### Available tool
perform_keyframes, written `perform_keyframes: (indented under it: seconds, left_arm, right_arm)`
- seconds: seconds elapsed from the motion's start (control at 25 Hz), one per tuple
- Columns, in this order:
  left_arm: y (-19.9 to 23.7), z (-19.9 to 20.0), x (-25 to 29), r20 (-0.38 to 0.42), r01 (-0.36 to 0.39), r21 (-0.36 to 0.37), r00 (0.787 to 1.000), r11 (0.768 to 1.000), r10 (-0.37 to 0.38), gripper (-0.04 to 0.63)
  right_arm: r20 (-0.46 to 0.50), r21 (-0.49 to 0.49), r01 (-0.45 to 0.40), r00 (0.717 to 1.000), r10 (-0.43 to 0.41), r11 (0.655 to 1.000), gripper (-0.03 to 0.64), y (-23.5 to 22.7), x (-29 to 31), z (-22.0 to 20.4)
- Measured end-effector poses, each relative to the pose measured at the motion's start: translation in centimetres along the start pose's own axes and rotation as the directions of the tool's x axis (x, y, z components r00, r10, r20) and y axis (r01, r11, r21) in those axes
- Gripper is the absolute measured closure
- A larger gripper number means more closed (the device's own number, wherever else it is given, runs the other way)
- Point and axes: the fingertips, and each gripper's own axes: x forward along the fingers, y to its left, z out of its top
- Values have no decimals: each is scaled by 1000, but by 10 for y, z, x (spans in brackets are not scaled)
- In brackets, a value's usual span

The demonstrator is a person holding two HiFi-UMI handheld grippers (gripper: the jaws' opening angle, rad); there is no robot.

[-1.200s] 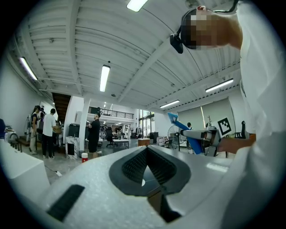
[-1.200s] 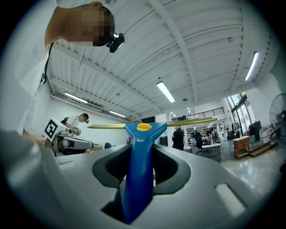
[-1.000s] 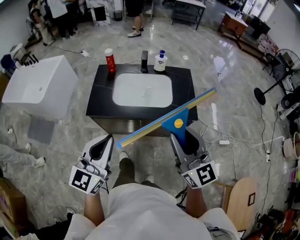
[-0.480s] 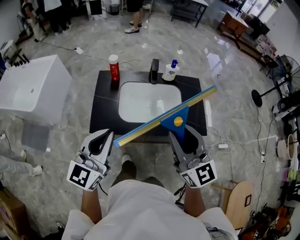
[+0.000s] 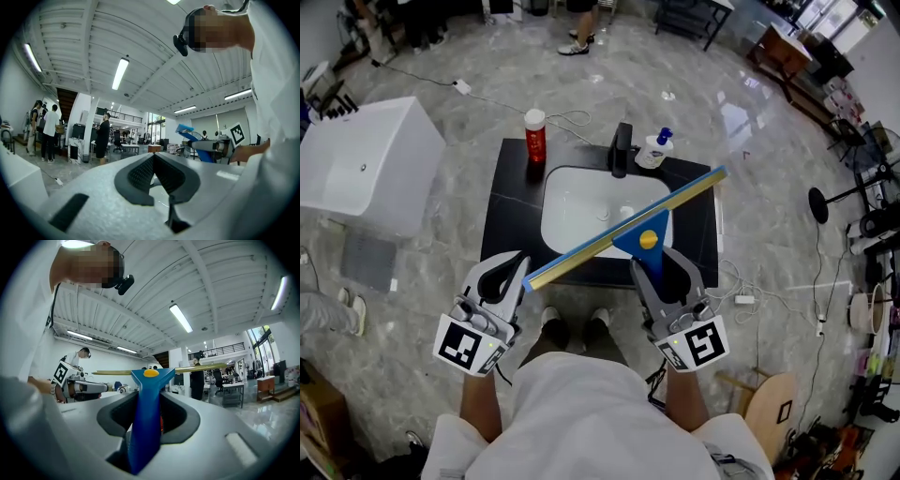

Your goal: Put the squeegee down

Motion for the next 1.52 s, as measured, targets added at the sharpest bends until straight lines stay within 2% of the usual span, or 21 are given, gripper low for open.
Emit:
perform_keyframes:
  seconds: [0.16,0.36,0.44,0.56,0.68,0.76,0.92,1.04,1.16,1.36,1.52]
  left_arm:
    - [3,0,12,5,-45,-26,999,999,45,594]
    - [32,-12,4,-21,-145,-55,989,988,144,594]
    - [48,-26,-13,-53,-217,-58,975,975,214,594]
    - [82,-43,-45,-89,-336,-65,940,940,330,594]
    - [109,-41,-65,-84,-394,-61,918,917,388,594]
    - [116,-36,-66,-73,-391,-46,919,919,387,594]
    - [117,-31,-48,-69,-326,-26,944,945,324,594]
    - [118,-32,-33,-63,-283,-53,958,958,279,594]
    - [123,-37,-24,-64,-266,-77,963,961,261,594]
    - [133,-46,-24,-75,-278,-90,960,956,271,593]
    - [139,-50,-27,-84,-291,-91,955,952,284,594]
  right_arm:
    - [-23,15,-57,998,57,998,471,-12,20,-6]
    - [-65,49,-153,986,156,987,471,-5,68,-23]
    - [-105,64,-196,974,202,978,471,1,90,-42]
    - [-178,92,-261,945,273,961,471,13,124,-83]
    - [-258,146,-302,908,331,942,471,27,160,-135]
    - [-303,191,-319,880,365,928,471,40,182,-172]
    - [-426,218,-339,811,401,915,471,65,224,-247]
    - [-524,214,-325,757,389,921,471,76,250,-302]
    - [-601,218,-292,712,364,931,471,74,275,-346]
    - [-687,200,-264,648,327,944,471,56,296,-389]
    - [-719,186,-253,623,307,949,471,48,302,-403]
